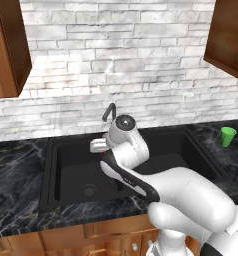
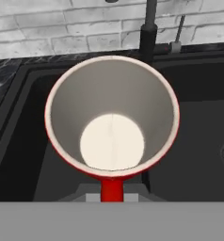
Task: Move any existing items from the left basin to the right basin for drying. Then move the cup from the counter to the left basin of the sink for washing.
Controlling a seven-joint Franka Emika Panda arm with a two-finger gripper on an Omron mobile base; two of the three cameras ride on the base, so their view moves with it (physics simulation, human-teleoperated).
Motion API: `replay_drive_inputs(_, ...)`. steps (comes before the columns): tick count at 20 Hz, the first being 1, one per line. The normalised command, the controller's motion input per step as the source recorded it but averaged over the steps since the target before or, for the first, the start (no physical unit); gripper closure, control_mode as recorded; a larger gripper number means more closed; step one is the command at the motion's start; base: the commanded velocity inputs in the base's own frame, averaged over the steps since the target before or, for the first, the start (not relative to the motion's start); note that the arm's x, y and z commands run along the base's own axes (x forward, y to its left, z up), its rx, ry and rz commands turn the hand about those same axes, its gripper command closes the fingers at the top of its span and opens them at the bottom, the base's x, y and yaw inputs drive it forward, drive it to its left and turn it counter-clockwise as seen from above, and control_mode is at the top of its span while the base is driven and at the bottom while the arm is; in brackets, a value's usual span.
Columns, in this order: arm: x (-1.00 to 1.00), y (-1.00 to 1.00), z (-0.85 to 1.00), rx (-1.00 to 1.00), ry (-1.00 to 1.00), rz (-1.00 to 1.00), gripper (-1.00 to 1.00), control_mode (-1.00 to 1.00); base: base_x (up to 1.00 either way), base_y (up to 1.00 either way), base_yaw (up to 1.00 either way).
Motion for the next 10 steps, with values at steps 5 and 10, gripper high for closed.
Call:
replay_drive_inputs(5, -0.13, -0.5, 0.27, 0.02, 0.04, -0.12, 1.0, -1.0, 0.0, 0.0, 0.0)
replay_drive_inputs(10, -0.12, -0.55, 0.31, 0.03, 0.05, -0.11, 1.0, -1.0, 0.0, 0.0, 0.0)
